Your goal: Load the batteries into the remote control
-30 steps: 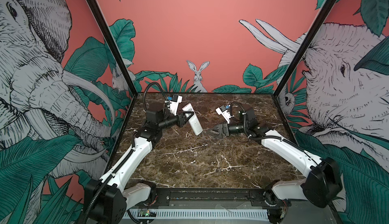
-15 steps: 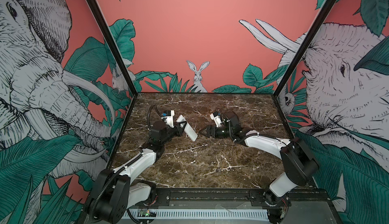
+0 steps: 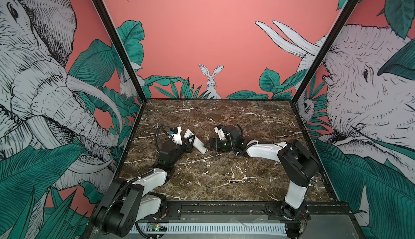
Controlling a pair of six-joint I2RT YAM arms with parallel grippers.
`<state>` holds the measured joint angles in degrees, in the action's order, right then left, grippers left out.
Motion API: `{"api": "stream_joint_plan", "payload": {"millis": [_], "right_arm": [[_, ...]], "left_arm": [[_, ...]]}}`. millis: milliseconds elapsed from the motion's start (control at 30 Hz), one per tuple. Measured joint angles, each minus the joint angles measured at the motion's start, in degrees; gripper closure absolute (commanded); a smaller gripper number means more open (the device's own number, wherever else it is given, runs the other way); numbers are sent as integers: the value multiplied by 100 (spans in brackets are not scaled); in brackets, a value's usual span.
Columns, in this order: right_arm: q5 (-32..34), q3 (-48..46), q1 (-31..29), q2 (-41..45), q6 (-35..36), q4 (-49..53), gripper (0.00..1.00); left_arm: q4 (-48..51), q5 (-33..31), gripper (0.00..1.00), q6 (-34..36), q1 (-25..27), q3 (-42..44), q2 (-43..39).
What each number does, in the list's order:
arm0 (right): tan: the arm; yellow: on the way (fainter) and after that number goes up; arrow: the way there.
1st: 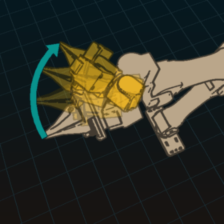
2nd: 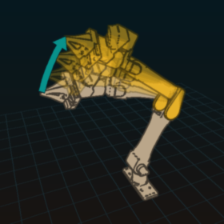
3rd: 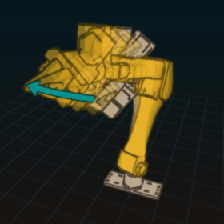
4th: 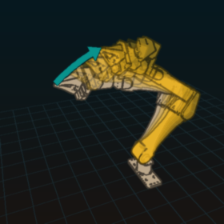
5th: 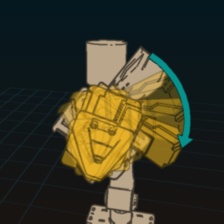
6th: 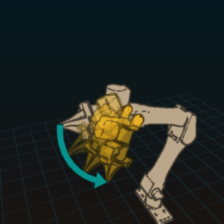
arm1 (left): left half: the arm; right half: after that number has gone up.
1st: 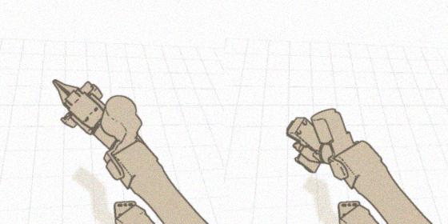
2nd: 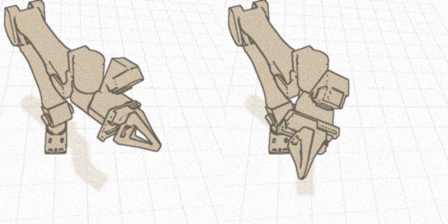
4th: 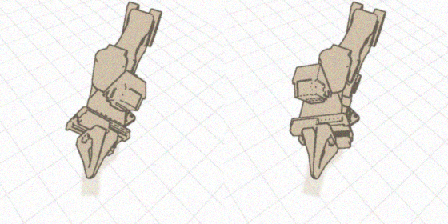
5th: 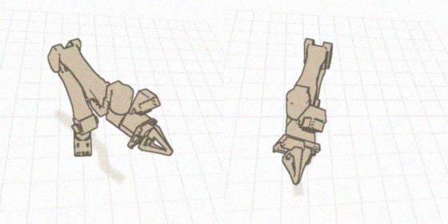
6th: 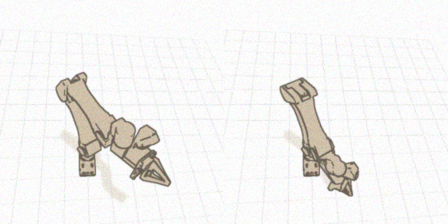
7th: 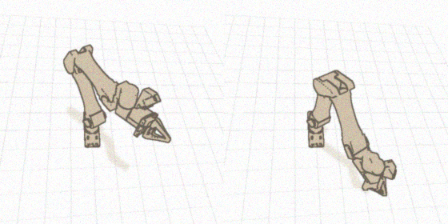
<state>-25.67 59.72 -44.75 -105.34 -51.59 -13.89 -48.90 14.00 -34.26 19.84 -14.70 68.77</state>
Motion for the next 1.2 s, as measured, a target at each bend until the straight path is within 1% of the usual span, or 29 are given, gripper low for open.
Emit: {"api": "stream_joint_plan", "payload": {"millis": [333,767,1000,1200], "right_arm": [[85,291,-175,-385,-343,-413,28],[282,295,-197,-562,-632,-680,26],[280,297,-205,-754,-702,-732,25],[286,348,-249,-861,-765,-743,25]], "left_arm": [[-81,-87,100,109,0,83,0],[-94,-273,100,192,0,142,267],[-479,-271,100,186,0,160,538],[-651,-295,100,168,0,203,608]]}}
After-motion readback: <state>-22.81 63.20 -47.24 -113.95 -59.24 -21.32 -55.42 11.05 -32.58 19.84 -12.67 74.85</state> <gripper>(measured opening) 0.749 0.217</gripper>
